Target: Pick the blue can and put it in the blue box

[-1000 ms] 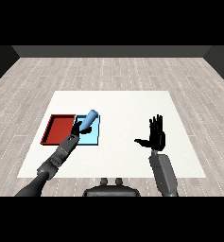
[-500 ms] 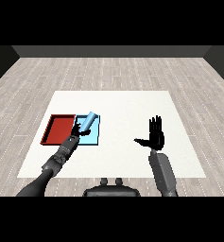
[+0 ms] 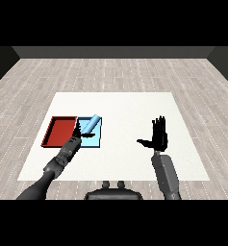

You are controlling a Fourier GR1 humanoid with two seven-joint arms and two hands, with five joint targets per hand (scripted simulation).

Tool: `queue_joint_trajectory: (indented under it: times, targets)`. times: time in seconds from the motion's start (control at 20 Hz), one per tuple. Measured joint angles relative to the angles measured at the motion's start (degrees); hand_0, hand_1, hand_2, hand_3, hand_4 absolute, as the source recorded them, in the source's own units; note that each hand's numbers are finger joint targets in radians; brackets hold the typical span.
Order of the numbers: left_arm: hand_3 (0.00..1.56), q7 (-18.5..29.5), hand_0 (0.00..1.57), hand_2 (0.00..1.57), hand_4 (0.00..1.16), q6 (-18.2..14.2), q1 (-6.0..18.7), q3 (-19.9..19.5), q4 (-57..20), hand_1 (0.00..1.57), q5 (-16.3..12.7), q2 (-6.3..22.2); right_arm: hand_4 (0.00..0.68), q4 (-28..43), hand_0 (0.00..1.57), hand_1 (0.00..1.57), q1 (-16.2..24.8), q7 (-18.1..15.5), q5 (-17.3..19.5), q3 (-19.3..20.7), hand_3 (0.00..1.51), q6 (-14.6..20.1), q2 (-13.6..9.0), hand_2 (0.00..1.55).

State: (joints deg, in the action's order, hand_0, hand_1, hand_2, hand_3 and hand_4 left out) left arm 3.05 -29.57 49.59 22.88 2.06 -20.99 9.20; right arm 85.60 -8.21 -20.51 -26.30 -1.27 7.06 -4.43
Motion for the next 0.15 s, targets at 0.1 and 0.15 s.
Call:
queue_joint_trajectory:
  times: [0.1, 0.15]
  targets:
    - [0.0, 4.1, 0.0, 0.0, 0.0, -0.61, 0.14, -1.62, 2.44, 0.0, -1.31, 0.51, 0.0, 0.81, 0.0, 0.0, 0.69, 0.27, 0.01, -0.28, 0.0, -0.46, -0.28, 0.0]
    - [0.0, 6.53, 0.0, 0.0, 0.0, -0.59, -0.01, -2.28, 3.72, 0.0, -1.77, 1.08, 0.0, 1.14, 0.0, 0.0, 0.98, 0.15, 0.48, -0.72, 0.0, -0.34, -0.15, 0.0]
